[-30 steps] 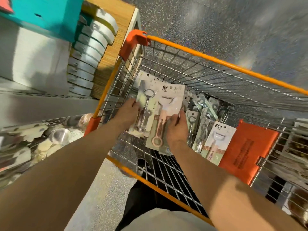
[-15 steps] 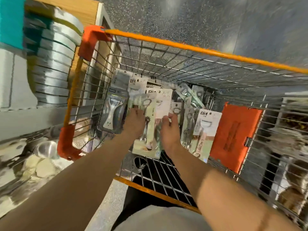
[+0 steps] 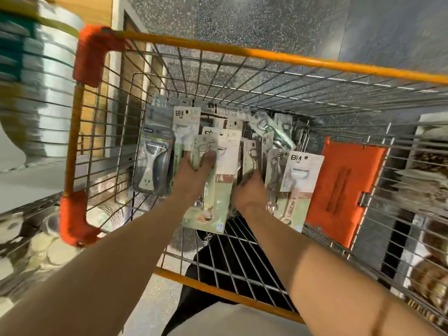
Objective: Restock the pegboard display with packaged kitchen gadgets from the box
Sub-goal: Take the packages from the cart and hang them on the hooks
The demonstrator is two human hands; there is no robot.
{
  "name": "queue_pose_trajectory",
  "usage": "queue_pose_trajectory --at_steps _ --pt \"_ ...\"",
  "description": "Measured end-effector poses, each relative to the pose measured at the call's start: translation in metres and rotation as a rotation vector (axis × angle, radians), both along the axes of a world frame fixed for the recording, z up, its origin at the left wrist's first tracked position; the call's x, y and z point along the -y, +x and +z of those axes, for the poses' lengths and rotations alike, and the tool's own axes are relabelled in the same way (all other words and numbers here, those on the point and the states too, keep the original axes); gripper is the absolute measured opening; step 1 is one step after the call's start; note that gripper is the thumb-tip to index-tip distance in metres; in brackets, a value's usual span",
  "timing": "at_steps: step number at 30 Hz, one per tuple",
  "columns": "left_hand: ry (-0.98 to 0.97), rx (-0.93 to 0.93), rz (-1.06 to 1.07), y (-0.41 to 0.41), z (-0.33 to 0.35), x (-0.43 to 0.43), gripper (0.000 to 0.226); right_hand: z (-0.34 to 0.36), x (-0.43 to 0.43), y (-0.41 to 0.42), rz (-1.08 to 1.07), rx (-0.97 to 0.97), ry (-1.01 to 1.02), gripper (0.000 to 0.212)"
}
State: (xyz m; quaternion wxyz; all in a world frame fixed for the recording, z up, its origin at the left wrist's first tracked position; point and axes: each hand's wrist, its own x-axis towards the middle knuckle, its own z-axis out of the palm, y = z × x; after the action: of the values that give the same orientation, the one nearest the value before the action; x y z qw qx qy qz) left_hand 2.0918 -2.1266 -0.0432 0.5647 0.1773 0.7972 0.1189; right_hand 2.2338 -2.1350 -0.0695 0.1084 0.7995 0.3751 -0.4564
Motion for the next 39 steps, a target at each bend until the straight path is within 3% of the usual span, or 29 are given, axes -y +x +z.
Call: queue_pose_trajectory --at_steps 5,11,15,25,30,34,39 --pt "-0.015 -0.016 0.006 -0.009 -0.008 0.005 0.073 -0.004 -0.01 0.008 0.014 0.038 -0.033 0.052" --pt "-0.027 -0.042 -0.011 -0.006 -0.004 0.007 0.074 -0.005 -0.01 0.012 0.019 0.064 -0.001 0.038" --pt "-0.055 -0.056 0.001 -0.003 0.001 0.007 0.062 -0.012 0.0 0.007 -0.093 0.004 -0.062 0.04" --pt "-0.015 -0.036 0.052 -0.004 -0.002 0.016 0.07 -0.012 -0.012 0.012 -0.302 -0.128 -0.204 0.045" --pt "0.018 -0.073 0.093 -0.013 0.007 0.021 0.082 0.001 -0.002 0.006 -0.338 -0.163 -0.008 0.073" --pt "0.094 -0.077 0.15 -0.018 0.019 0.029 0.089 0.019 0.001 0.009 -0.299 -0.2 0.035 0.061" --pt "0.151 0.02 0.369 -0.024 0.054 0.04 0.107 0.054 0.011 0.009 -0.309 -0.28 0.128 0.066"
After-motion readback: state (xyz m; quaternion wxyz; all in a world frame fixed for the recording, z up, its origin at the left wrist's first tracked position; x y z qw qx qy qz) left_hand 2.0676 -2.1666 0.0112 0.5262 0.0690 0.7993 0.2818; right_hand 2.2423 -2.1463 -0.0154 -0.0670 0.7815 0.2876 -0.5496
